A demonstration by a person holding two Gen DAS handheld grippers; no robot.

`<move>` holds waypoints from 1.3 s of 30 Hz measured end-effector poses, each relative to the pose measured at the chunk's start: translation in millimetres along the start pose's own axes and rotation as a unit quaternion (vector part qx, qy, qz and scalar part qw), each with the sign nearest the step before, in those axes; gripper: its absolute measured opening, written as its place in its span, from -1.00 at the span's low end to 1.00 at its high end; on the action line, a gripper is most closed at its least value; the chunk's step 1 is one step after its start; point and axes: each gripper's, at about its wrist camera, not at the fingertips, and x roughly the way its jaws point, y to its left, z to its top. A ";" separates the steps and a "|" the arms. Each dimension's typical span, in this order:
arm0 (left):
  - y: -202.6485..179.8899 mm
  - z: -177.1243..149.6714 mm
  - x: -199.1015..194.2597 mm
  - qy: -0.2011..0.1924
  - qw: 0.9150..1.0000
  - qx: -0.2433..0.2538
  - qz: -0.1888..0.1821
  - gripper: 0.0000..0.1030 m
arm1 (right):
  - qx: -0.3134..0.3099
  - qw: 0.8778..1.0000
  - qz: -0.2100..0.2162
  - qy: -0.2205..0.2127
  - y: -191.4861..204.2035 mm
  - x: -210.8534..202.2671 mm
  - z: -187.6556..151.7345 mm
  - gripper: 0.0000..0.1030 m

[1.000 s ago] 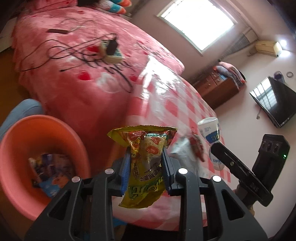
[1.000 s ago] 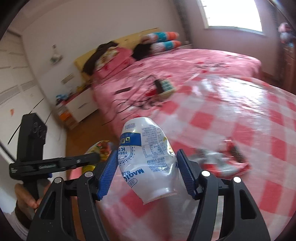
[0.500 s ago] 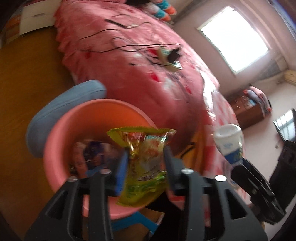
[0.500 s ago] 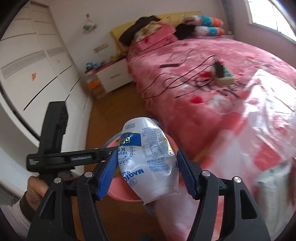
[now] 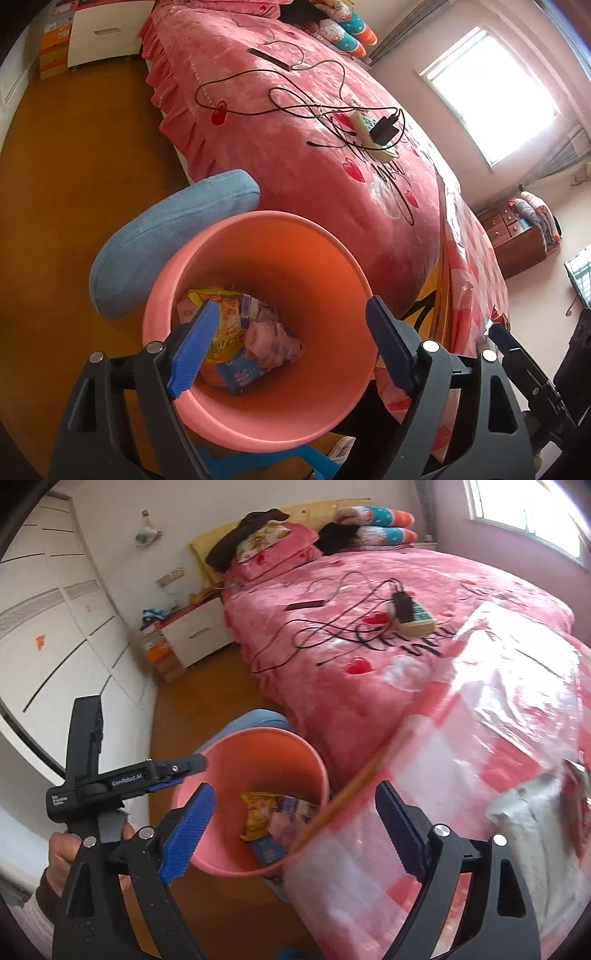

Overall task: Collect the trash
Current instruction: 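Open both grippers to drop the chip bag and bottle into the bucket, then move both grippers back over the grey packet and red bag on the bed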

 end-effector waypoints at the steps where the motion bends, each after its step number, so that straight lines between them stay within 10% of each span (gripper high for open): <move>1: -1.8 -0.9 0.7 0.000 1.000 0.004 -0.001 0.60 | 0.001 1.000 -0.005 0.000 -2.0 -1.5 -2.0 0.70; 39: -170.7 -66.6 5.5 0.042 0.984 0.167 -0.041 0.65 | 0.065 0.993 -0.070 -0.071 -93.4 -116.3 -84.3 0.70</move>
